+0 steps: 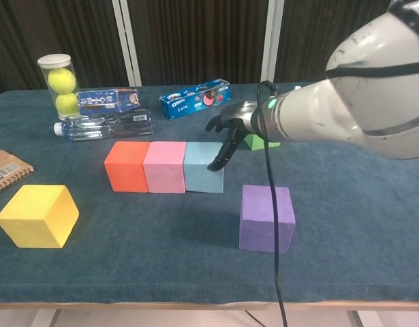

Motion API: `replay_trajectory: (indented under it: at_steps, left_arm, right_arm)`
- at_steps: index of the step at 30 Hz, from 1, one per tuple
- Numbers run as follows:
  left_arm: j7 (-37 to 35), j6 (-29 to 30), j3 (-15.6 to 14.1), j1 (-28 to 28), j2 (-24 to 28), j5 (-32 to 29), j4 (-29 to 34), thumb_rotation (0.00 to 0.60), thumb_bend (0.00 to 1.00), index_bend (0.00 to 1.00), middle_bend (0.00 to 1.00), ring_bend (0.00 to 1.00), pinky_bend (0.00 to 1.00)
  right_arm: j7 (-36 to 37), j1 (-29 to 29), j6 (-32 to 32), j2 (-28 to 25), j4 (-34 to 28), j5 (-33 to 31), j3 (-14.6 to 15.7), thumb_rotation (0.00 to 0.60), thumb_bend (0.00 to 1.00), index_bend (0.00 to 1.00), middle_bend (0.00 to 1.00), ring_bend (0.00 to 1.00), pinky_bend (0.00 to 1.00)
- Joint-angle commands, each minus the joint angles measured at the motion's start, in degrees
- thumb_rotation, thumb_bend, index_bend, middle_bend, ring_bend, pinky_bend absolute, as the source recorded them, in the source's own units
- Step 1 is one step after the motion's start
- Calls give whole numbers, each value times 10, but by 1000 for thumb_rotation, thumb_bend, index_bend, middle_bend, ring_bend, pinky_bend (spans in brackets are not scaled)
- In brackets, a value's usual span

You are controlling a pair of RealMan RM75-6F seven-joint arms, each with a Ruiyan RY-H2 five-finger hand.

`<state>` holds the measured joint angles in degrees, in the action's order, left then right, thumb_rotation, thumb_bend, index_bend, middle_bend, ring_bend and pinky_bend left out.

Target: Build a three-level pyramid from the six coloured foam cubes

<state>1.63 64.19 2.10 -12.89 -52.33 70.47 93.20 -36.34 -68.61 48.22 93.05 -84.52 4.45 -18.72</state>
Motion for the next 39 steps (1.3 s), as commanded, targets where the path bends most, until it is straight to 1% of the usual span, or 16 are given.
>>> replay_trajectory:
  at_steps: [1,4,6,7,10,13,16,18,20,22,25,28,35,39]
  left_arm:
    - [-9,3,-6,4,7,14,16,600,108,75,70,1,123]
    - [-30,5,-16,8,18,44,36,600,107,75,70,1,123]
    - [-46,5,-25,10,22,69,46,600,102,75,70,1,123]
    - [-61,2,-31,10,24,87,52,600,98,75,70,1,123]
    - [-95,0,-45,8,21,136,59,600,89,75,70,2,123]
    - [-111,5,-56,3,3,180,57,600,83,75,50,1,123]
    - [-122,-3,-58,-12,-15,207,62,600,83,75,14,0,123]
    - [-117,-2,-52,-21,-29,214,62,600,88,75,1,0,123]
    - [-98,4,-39,-28,-52,210,56,600,95,75,0,0,122]
    - [-88,-3,-30,-36,-71,196,53,600,102,75,0,0,120]
    - [-70,-44,-19,-59,-92,156,52,600,115,75,0,0,117]
    - [-51,-58,-6,-72,-119,129,44,600,124,75,0,0,117]
    - [-30,-70,5,-93,-162,107,24,600,131,77,0,0,117]
    - [-10,-73,9,-102,-188,91,-4,600,142,117,0,0,118]
  right_arm:
    - [27,29,4,-51,-60,38,1,600,204,0,0,0,0]
    - [58,67,16,-106,-125,99,5,600,205,0,0,0,0]
    - [76,97,28,-143,-165,148,14,600,204,0,0,0,0]
    - [88,119,38,-168,-189,184,23,600,204,0,0,0,0]
    - [127,183,61,-227,-238,281,52,600,204,0,0,0,0]
    - [185,238,61,-280,-256,352,70,600,204,0,0,0,0]
    - [241,271,42,-317,-250,397,76,600,204,0,0,0,0]
    - [268,283,28,-331,-242,417,78,600,203,0,0,0,0]
    - [296,293,11,-343,-233,437,80,600,204,0,0,0,0]
    - [317,298,-7,-352,-226,451,82,600,204,0,0,0,0]
    - [351,305,-32,-364,-215,474,82,600,204,0,0,0,0]
    - [376,312,-44,-373,-208,495,80,600,204,0,0,0,0]
    - [436,316,-85,-399,-201,525,72,600,204,0,0,0,0]
    - [455,322,-89,-403,-196,547,71,600,203,0,0,0,0]
